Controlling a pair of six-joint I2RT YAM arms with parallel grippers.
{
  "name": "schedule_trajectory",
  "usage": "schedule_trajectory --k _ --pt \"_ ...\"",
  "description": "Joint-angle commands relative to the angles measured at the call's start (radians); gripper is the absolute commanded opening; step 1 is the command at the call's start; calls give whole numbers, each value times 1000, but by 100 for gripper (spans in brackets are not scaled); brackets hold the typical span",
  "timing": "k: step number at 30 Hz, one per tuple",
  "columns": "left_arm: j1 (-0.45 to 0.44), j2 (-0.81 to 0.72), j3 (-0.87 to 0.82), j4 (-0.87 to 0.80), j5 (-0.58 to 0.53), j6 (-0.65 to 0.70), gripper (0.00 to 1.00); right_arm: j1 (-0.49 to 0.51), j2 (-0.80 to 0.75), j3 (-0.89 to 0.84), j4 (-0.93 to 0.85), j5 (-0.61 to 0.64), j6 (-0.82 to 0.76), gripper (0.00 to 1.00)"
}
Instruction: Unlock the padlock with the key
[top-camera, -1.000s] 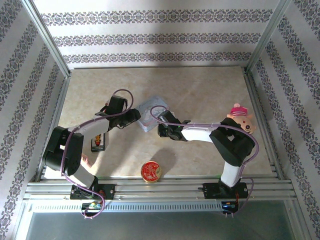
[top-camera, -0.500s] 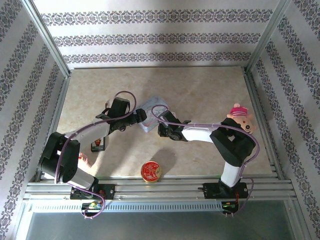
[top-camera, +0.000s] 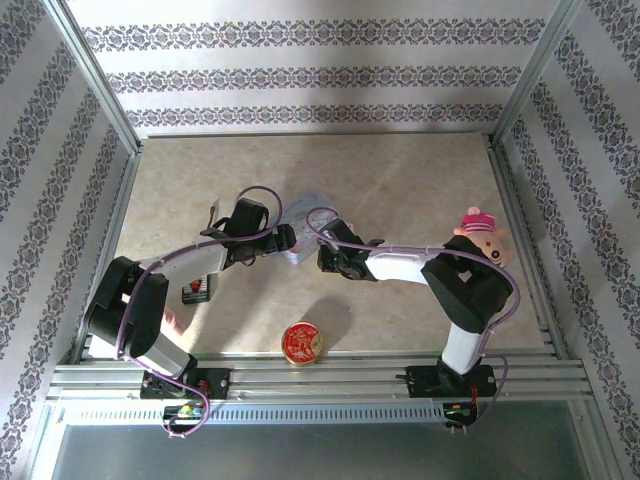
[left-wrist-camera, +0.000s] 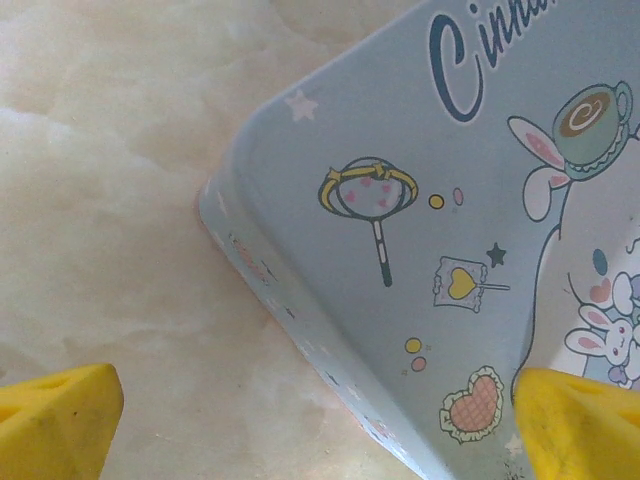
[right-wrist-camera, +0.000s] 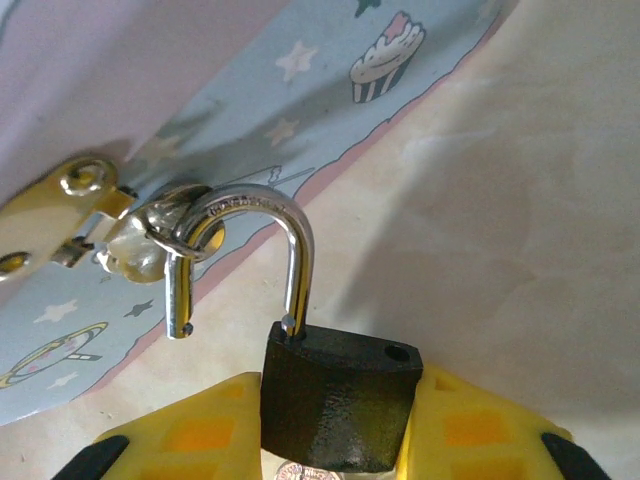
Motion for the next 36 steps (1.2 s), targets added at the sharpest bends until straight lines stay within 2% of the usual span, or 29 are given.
schedule_trajectory --k 1,8,36 --pt "-13 26 -41 -52 -53 32 99 -23 -35 -30 -10 18 34 2" --pt "-13 34 -47 -45 -41 25 93 -37 -54 -59 33 19 62 1" --pt "-12 58 -37 -49 -16 18 92 -60 -29 -90 182 -40 141 1"
